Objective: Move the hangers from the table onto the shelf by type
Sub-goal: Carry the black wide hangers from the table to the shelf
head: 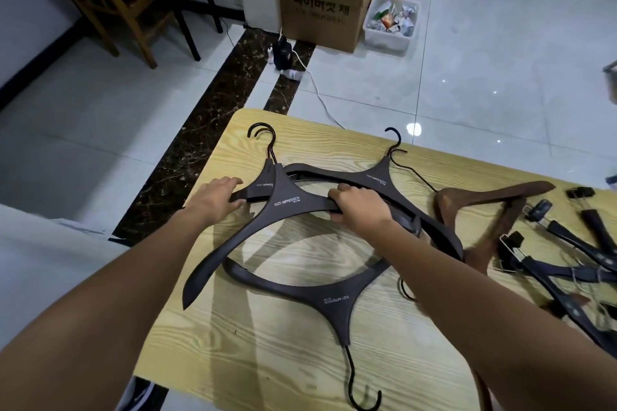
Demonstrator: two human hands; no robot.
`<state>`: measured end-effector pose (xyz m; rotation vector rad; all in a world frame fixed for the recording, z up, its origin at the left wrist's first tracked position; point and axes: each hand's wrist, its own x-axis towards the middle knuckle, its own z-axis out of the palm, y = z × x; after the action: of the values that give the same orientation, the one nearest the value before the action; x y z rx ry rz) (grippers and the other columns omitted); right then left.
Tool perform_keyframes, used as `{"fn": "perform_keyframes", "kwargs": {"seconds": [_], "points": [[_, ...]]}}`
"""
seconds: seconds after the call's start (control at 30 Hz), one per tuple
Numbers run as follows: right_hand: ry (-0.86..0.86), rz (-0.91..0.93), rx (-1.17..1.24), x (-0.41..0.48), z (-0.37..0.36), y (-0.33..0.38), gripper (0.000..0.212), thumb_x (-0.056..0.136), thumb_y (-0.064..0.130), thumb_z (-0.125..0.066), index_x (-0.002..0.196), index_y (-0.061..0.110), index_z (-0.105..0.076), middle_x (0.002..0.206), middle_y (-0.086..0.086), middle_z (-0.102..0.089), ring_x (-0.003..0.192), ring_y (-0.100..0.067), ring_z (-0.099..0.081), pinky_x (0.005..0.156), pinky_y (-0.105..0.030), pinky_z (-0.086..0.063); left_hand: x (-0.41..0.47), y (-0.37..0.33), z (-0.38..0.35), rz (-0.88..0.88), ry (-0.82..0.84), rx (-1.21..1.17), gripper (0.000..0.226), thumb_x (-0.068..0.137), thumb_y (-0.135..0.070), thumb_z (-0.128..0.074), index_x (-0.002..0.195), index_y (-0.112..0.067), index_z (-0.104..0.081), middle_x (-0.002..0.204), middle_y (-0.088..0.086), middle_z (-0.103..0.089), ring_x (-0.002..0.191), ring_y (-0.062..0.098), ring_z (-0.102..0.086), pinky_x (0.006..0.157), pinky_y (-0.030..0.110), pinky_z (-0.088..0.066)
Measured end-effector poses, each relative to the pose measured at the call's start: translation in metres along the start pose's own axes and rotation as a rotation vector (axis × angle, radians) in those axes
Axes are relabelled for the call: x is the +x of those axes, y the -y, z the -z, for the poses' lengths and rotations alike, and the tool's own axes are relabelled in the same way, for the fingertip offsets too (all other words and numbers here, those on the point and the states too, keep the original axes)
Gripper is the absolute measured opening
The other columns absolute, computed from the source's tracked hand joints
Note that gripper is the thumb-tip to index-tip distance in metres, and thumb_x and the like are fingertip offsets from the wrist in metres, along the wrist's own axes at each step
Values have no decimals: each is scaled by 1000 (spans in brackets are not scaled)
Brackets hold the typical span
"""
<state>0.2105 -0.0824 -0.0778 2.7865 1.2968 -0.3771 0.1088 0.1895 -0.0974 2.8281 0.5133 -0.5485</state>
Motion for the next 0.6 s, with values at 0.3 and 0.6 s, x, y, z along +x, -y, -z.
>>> {"fn": "perform_keyframes", "kwargs": {"seconds": [0.3,0.6], "points": [[12,-4,-48,10,0,-1,31,91,31,-55,117,14,-53,110,-8,-54,86,-33,-62,61,-35,-38,26,10,-22,23,71,72,41,90,-31,-59,123,-11,-44,122,11,-48,115,31,-44,94,41,-38],[4,-23,-69,9,8,-3,30,91,32,-56,115,16,-54,112,-6,-54,85,-31,-62,60,-32,-36,23,14,-33,45,98,-65,25,92,-30,-51,104,-10,-46,109,12,-48,99,33,-55,79,40,-44]]}}
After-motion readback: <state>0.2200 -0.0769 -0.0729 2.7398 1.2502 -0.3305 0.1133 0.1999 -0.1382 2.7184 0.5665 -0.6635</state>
